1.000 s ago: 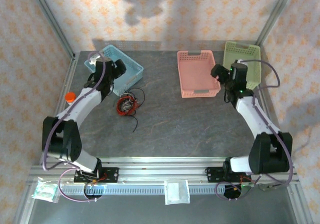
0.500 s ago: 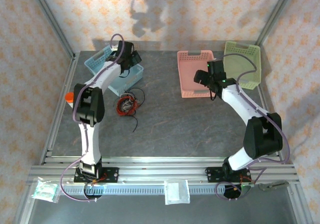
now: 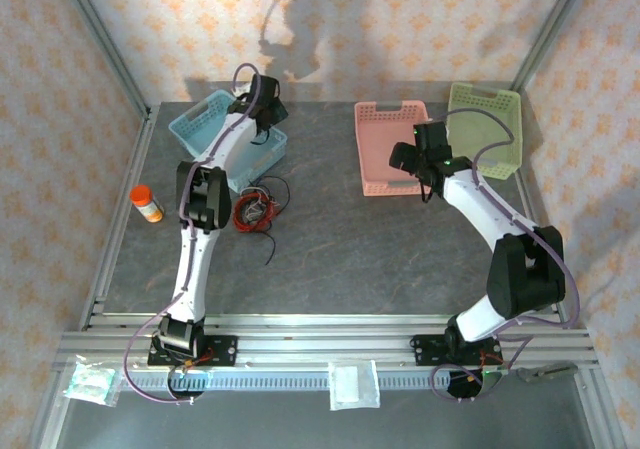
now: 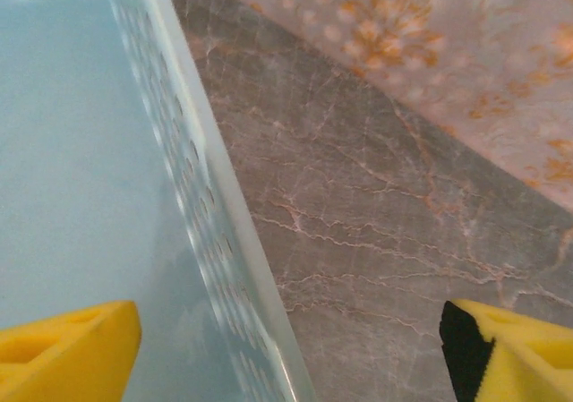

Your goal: Untangle the cables

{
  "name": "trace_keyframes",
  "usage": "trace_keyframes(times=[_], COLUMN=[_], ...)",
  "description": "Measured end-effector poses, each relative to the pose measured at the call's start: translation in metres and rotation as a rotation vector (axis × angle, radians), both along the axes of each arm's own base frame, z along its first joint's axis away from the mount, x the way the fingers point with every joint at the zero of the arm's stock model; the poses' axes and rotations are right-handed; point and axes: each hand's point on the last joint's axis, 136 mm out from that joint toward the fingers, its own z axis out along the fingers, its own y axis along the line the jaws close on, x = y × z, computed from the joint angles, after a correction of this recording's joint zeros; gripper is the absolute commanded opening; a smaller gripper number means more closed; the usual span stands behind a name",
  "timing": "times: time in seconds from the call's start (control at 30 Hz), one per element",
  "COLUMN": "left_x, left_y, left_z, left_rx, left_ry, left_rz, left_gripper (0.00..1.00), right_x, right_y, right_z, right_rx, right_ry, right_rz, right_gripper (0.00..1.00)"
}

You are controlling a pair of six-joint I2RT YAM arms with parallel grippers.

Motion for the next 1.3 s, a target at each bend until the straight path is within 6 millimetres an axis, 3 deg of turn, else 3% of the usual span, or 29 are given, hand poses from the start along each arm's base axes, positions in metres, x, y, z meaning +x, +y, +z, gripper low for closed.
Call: trace_keyframes(times=[0.13,0.37,0.83,1.3], left_x=[0.002,-0.001,-0.016,-0.075], left_y=[0.0,0.0,-0.037,-0.111], left_z=[-0.021,-0.028,-0.04,-0.047], left_rx=[0.001,0.005,0.038,0.003], left_ry=[0.031,0.055,0.12,0.206], left_rz=[0.007,0.005,-0.214,-0.534], left_gripper=[0.62,0.48,0.34,0.34], right_x=[-0.005,-0.013,-0.017,-0.017], right_y=[-0.002,-0.005,-0.006,-0.005], right_z=[0.0,-0.002,-0.009,-0.021], right_rx=[-0.004,-0.005,-0.001,-0.002], right_ry=[0.002,0.006,0.021,0.047], right_rz=[-0.005,-0.014,-0.021,-0.017], right_gripper=[0.86,0.84,0.82,0.79])
